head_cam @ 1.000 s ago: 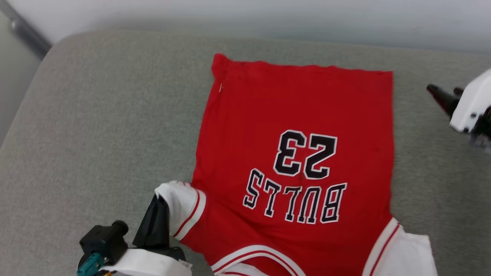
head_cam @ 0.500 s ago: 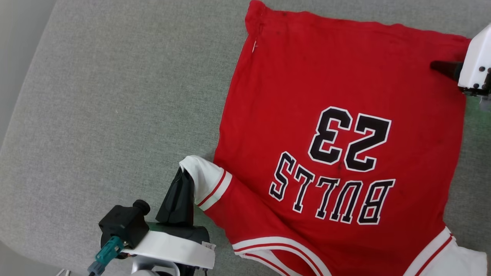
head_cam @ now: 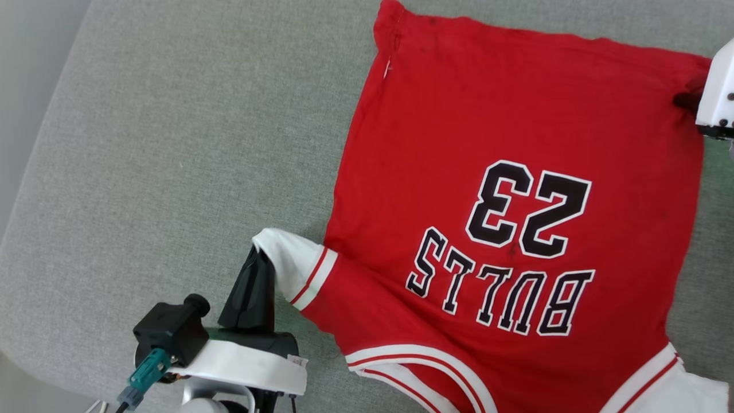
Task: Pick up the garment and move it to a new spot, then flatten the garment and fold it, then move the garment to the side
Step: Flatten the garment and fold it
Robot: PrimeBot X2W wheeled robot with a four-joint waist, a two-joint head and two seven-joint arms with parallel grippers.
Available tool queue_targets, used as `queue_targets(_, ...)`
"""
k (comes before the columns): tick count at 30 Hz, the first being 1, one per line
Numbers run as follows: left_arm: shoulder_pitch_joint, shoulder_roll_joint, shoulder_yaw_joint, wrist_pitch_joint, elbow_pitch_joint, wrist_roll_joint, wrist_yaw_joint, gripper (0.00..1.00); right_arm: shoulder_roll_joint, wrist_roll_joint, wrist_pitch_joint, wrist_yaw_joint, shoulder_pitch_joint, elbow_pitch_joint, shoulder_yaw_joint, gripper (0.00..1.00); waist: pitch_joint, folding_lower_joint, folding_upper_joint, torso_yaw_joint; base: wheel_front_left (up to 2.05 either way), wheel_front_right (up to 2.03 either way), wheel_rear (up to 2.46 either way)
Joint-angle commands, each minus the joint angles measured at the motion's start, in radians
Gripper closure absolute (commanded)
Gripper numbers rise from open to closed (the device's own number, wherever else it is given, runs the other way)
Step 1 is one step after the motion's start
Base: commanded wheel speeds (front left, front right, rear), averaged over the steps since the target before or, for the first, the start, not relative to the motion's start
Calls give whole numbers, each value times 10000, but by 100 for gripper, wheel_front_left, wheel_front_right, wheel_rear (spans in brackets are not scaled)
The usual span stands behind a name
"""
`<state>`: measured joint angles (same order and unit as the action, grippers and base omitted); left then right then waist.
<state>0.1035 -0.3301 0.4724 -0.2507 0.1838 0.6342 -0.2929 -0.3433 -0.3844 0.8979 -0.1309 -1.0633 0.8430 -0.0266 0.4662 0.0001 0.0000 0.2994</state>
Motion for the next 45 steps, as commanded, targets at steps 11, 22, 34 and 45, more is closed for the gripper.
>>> queue_targets(11,-869,-341,-298,239,-608,369,-315,100,-1117,-783,-129,5,1370,-1918,1955,100,-2225,-1,0,-1156,0,0,0)
queue_targets(22,-2181,-779,-995,314,-1171,1008,-673,100,-2584,-1802,1360,5,5327,-5662,2900,100,-3963,-1,0,-3169,0,0,0)
queue_targets(34,-2678,-1033,-1275,357,-1433,1330,-631,100,-1504,-2050,2193,5,10960,-7620,1121,100,-4250,-1,0,-4247,0,0,0)
queue_targets(45,-2375,-1111,-1184,513,-1270,1245,-708,100,-36,-1184,-1757,3,11154,-7954,-51,0,-3944,-1,0,-4270,0,0,0)
